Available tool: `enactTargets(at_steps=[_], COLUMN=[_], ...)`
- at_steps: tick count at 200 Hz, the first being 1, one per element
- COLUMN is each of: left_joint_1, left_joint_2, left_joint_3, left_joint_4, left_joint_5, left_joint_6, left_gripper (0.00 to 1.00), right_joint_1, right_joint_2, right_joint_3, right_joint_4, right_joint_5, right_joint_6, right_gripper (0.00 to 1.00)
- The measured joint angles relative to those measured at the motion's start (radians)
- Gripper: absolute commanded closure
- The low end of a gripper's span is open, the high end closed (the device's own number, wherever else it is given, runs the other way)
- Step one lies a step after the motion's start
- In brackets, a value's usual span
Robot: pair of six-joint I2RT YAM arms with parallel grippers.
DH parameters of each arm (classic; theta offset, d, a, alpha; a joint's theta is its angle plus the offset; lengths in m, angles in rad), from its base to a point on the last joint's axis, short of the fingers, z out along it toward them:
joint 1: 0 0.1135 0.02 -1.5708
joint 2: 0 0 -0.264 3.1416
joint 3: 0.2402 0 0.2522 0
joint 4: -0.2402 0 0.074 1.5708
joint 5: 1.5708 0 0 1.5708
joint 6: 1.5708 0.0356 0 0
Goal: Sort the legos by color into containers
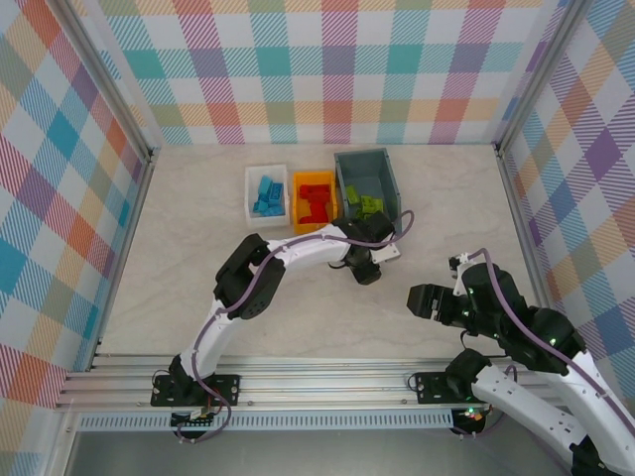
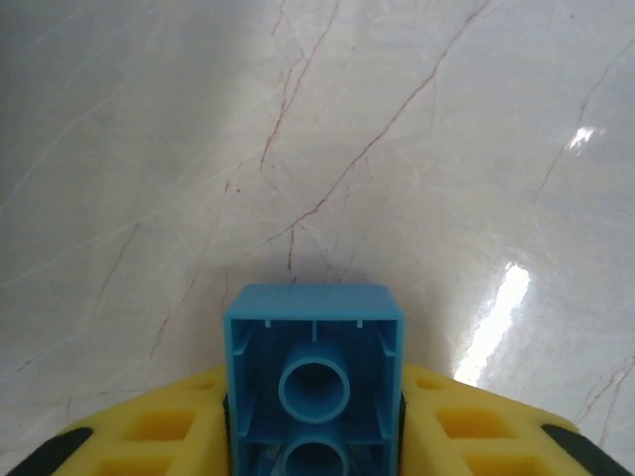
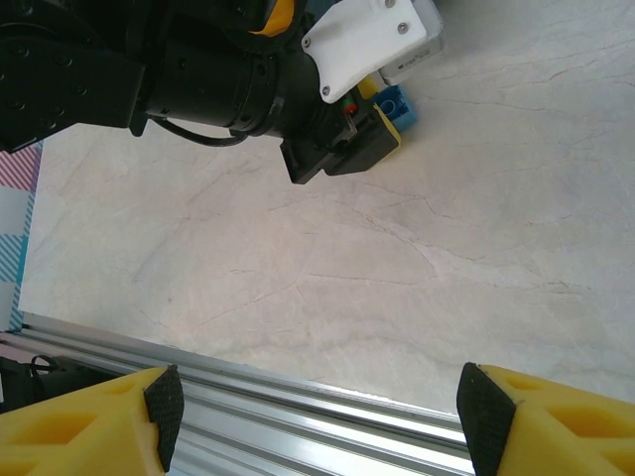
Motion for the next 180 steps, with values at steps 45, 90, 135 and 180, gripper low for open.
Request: enactTargets(at_steps=[45, 90, 135, 180], left_joint_1=[0.015, 0.187, 0.486, 0.586], left_joint_2=[-0.181, -0.571, -0.628, -0.399], left_joint_3=[-0.197, -0.379, -0.391, -0.232], left_joint_4=[0.062, 0.127, 0.116, 0.069], left_joint_5=[-0.029, -0.03, -0.062, -0.131], left_joint_6=[-0.134, -0.352, -0.507, -0.599], left_gripper=[0.7, 0.71, 0.71, 0.74], right_joint_1=[0.0, 0.009, 0.221, 0.257], right_joint_2=[0.052, 0.185, 0.564, 0.794], right_joint_3=[0.0, 0.002, 0.135, 0.211], right_joint_4=[0.04, 0.227, 0.424, 0.635], right_joint_5=[-0.002, -0.123, -0.077, -0.011], right_joint_6=[-0.055, -0.209, -0.363, -0.398], right_gripper=[0.27, 0.31, 0.31, 0.29])
